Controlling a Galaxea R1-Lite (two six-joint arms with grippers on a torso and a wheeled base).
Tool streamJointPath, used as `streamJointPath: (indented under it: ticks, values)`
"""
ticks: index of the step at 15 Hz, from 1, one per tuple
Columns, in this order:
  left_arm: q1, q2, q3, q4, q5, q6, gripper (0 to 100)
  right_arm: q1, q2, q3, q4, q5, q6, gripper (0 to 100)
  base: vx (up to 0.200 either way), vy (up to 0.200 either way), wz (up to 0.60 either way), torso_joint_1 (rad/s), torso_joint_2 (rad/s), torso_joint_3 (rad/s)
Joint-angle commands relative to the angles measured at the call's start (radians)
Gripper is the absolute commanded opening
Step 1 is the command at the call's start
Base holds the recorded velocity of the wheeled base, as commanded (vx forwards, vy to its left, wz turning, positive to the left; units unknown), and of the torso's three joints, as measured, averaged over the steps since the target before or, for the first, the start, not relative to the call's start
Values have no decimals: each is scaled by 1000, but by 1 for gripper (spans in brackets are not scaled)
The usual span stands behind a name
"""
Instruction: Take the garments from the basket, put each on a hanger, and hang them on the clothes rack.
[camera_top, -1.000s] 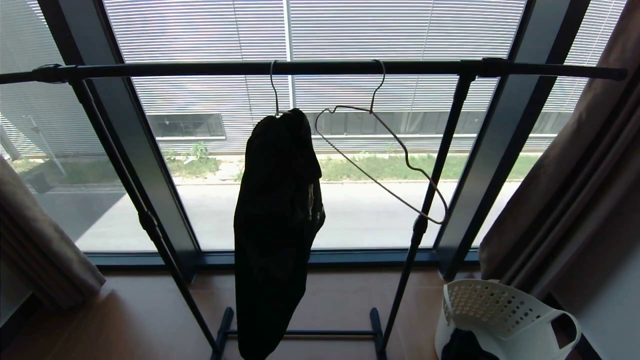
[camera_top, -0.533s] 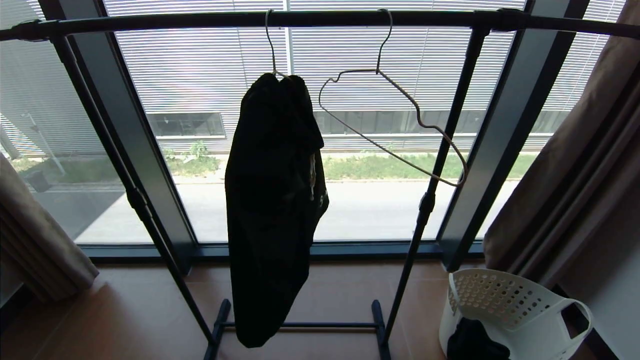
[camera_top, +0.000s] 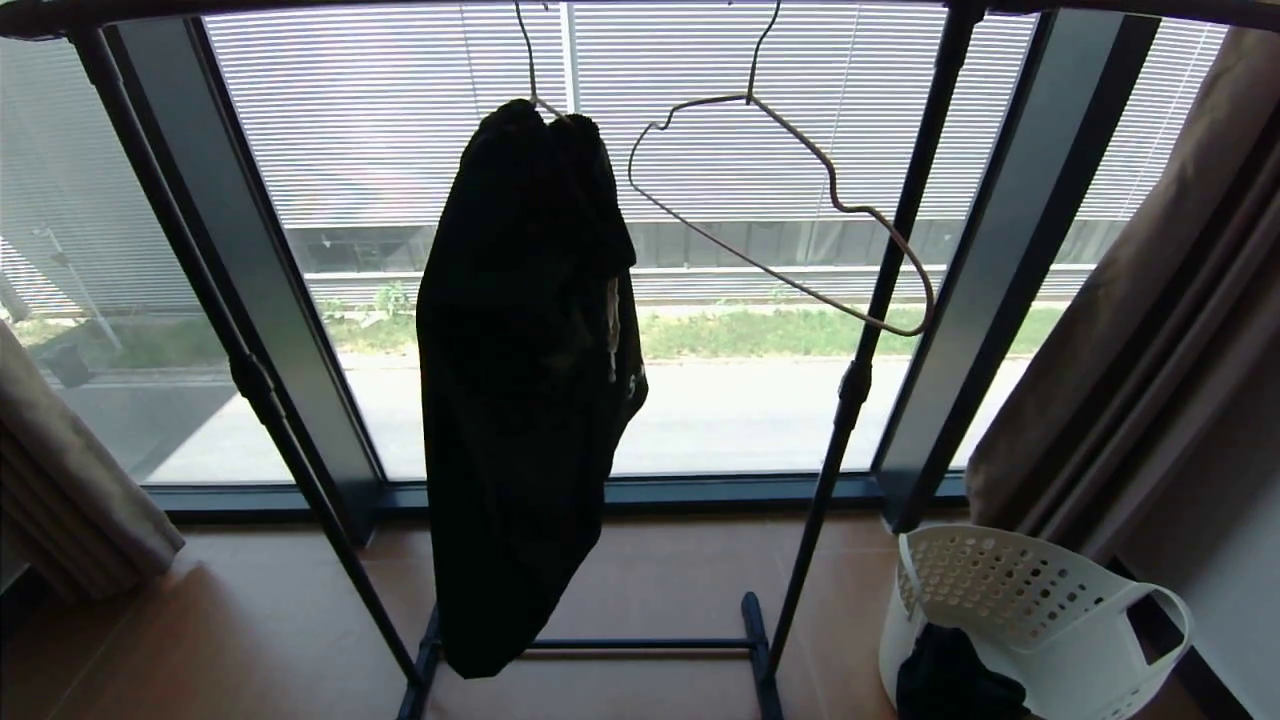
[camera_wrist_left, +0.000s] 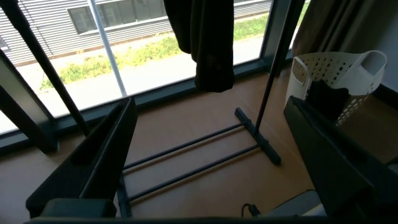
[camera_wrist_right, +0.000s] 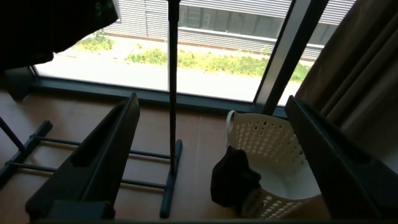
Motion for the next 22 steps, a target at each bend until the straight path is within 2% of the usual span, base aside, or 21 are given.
streamJointPath:
  ticks: [1, 3, 8, 13, 16, 17, 18, 22]
  values:
    - [11, 1, 0, 2, 2, 1, 100, 0, 3, -1, 0, 0, 0, 100, 0, 0, -600, -2, 12, 7]
    - [54, 20, 0, 2, 5, 15, 100, 0, 1, -1, 0, 0, 0, 100, 0, 0, -600, 7, 10, 2]
    - [62, 33, 0, 3, 19, 21, 100, 0, 3, 0, 0, 0, 0, 100, 0, 0, -600, 0, 2, 3]
    - [72, 73, 0, 3, 45, 16, 100, 0, 3, 0, 0, 0, 0, 100, 0, 0, 0, 0, 0, 0]
    - [246, 135, 0, 3, 34, 18, 100, 0, 1, 0, 0, 0, 0, 100, 0, 0, 0, 0, 0, 0]
    - [249, 104, 2, 0, -17, 24, 100, 0, 3, 0, 0, 0, 0, 100, 0, 0, 0, 0, 0, 0]
    - [249, 101, 2, 0, -28, 21, 100, 0, 1, 0, 0, 0, 0, 100, 0, 0, 0, 0, 0, 0]
    - [249, 101, 2, 0, -26, 19, 100, 0, 1, 0, 0, 0, 0, 100, 0, 0, 0, 0, 0, 0]
